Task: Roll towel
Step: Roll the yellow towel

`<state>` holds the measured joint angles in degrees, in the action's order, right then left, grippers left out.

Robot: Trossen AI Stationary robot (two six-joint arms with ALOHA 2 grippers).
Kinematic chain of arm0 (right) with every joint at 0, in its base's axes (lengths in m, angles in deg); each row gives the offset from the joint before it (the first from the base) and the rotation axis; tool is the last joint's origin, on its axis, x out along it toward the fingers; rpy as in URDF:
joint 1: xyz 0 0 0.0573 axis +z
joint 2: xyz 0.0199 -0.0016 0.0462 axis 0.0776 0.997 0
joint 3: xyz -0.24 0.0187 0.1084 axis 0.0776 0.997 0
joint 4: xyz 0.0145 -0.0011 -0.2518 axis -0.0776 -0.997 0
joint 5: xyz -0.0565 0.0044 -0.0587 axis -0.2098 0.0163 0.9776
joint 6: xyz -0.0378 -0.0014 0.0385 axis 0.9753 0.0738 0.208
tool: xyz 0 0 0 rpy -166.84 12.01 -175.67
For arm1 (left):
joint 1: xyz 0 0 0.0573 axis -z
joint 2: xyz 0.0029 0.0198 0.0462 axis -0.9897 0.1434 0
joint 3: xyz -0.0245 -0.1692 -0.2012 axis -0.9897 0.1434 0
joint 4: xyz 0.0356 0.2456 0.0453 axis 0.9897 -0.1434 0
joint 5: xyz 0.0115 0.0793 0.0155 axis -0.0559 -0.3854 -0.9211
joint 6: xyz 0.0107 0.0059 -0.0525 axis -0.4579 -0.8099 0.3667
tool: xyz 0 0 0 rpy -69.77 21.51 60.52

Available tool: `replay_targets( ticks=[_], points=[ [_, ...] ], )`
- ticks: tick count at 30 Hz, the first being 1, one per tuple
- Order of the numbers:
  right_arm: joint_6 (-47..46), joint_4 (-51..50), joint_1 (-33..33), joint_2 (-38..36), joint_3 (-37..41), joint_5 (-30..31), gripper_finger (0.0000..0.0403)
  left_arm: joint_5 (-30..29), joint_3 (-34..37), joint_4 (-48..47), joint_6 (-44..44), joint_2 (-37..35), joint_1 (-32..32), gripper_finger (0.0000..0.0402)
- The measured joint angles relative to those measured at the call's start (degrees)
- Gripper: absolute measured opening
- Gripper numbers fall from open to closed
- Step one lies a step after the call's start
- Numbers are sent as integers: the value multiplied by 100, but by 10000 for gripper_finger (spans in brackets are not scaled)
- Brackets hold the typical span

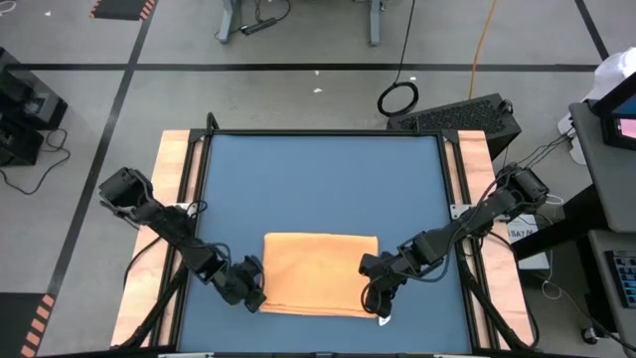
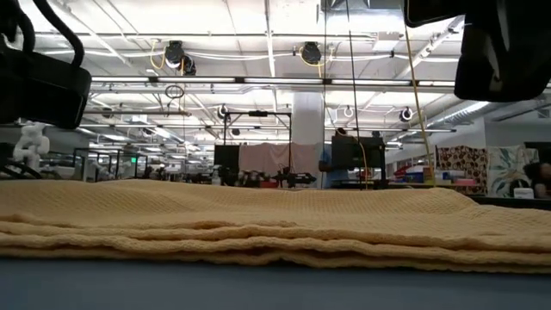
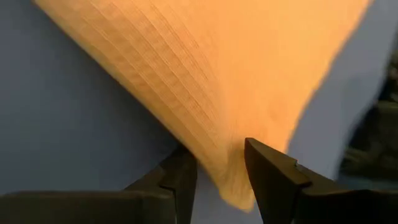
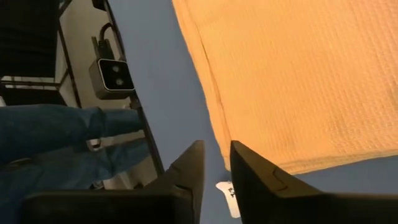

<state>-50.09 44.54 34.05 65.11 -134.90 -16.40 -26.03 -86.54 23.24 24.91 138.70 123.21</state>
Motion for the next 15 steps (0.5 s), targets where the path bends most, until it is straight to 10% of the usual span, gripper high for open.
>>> replay_targets(
  ticks=[15],
  points=[
    [-114,-27,0,2,0,36,74,1068,0,-32,608,-772,44,174]
  ],
)
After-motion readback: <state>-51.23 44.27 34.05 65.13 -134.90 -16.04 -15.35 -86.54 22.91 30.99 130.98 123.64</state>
